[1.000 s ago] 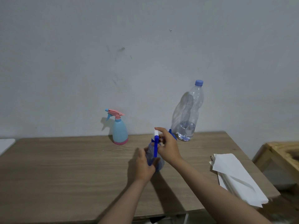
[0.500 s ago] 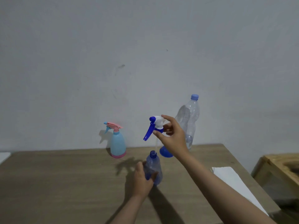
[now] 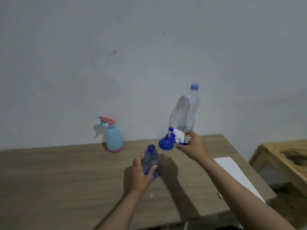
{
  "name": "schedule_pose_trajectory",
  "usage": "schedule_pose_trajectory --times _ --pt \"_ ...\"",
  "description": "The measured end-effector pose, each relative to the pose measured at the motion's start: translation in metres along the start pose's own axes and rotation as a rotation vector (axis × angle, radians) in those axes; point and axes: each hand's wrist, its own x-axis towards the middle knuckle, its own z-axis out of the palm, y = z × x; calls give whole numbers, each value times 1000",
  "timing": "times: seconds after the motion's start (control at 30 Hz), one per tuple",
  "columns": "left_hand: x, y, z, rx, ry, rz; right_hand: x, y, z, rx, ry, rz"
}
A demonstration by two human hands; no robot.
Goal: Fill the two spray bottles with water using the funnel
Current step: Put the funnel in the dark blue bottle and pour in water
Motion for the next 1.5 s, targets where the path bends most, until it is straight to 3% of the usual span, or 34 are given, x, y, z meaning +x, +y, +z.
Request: schedule_pose_trajectory --times 0.17,0.5,0.7,0.83,1.03,1.17,1.27,1.4,1.5 --pt "1 -2 4 7 18 -16 -12 51 34 -161 -167 186" --pt "2 -16 7 75 30 0 -10 89 61 -277 -439 278" --pt "2 -25 15 26 32 9 30 81 57 -275 -310 81" --pt "-1 -26 22 -14 58 0 76 65 63 -202 -327 -144" --pt "-1 -32 33 20 194 76 148 52 94 -517 -595 -359" --pt "0 -32 36 18 209 103 171 50 117 -750 -843 -377" --pt "0 -31 36 48 195 165 179 51 127 -818 -872 -447" --pt "1 -34 39 60 207 195 184 52 126 -738 -847 -503" --pt "1 -28 37 77 227 218 180 49 111 -520 -731 -500"
